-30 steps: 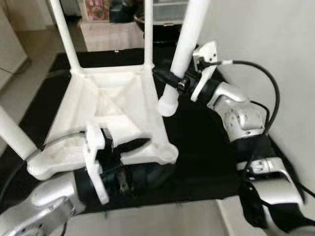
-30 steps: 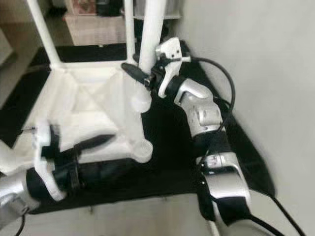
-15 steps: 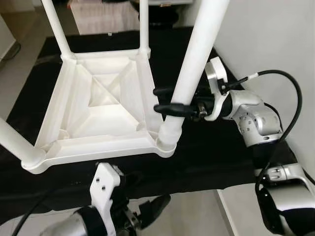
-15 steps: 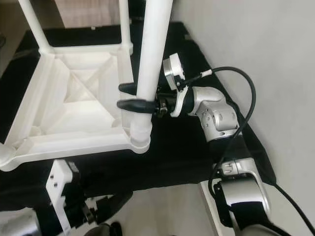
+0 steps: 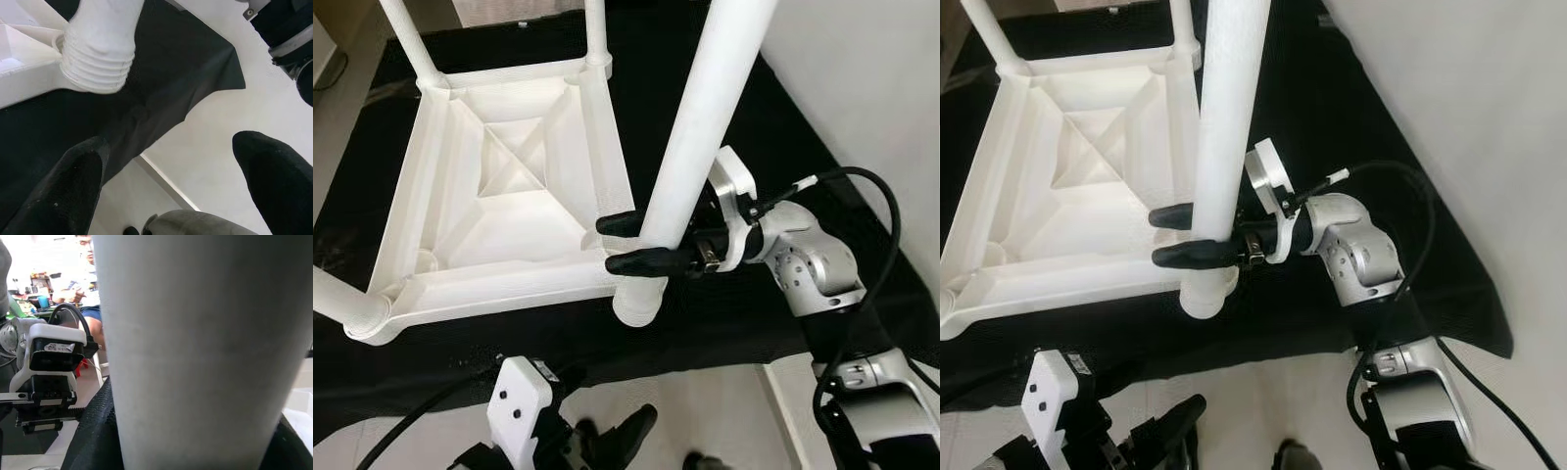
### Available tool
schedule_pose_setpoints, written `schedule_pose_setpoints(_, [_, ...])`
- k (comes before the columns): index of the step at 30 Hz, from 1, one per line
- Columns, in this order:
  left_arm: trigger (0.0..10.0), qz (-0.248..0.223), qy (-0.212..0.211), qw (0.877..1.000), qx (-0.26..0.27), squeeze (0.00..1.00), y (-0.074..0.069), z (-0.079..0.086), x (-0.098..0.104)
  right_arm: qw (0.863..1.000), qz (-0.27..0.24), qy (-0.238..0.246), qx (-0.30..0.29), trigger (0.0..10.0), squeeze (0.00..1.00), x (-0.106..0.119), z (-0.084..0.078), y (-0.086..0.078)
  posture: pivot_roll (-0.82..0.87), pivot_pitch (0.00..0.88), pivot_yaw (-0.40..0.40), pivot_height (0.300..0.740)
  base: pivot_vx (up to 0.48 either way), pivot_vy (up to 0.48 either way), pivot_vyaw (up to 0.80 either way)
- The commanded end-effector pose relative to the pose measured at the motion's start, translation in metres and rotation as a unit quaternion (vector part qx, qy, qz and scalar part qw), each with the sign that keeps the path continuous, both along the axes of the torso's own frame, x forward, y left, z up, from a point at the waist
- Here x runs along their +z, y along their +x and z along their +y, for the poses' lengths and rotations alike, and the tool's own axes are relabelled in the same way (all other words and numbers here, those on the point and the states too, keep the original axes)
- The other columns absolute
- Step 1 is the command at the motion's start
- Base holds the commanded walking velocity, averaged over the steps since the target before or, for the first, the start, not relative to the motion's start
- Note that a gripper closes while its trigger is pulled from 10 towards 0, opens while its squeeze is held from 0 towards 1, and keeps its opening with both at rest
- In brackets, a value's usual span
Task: Building children table
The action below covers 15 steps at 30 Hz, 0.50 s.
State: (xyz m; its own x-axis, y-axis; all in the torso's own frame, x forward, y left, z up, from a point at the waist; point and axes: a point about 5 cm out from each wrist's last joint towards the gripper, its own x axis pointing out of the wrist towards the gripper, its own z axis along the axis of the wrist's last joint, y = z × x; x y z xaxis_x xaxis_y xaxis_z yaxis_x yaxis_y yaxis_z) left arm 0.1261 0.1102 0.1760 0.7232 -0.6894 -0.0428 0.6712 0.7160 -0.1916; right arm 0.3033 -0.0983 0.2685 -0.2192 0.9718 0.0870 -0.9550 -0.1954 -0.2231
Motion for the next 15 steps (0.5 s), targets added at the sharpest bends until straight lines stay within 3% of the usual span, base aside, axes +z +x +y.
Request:
schedule_pose_setpoints(1, [10.0,-0.001,0.006,1.0,-0.008,0.0,-0.007,-0.001,0.001,1.0,-0.019,-0.006,0.02,10.0,0.0,0.001,0.006,-0.005,0.11,0.365,0.042,0.74,0.0,0.0,0.0])
schedule_pose_setpoints(10, [10.0,-0.008,-0.009,1.0,-0.009,0.0,-0.01,-0.006,0.002,0.999,-0.046,-0.009,0.026,10.0,0.0,0.016,0.008,0.0,0.09,0.376,0.01,0.74,0.0,0.0,0.0])
schedule_pose_setpoints(15, [10.0,-0.023,-0.018,1.0,-0.004,0.0,-0.006,-0.01,0.002,0.997,-0.058,-0.002,0.049,10.0,0.0,0.029,0.012,-0.006,0.07,0.364,-0.008,0.74,0.0,0.0,0.0])
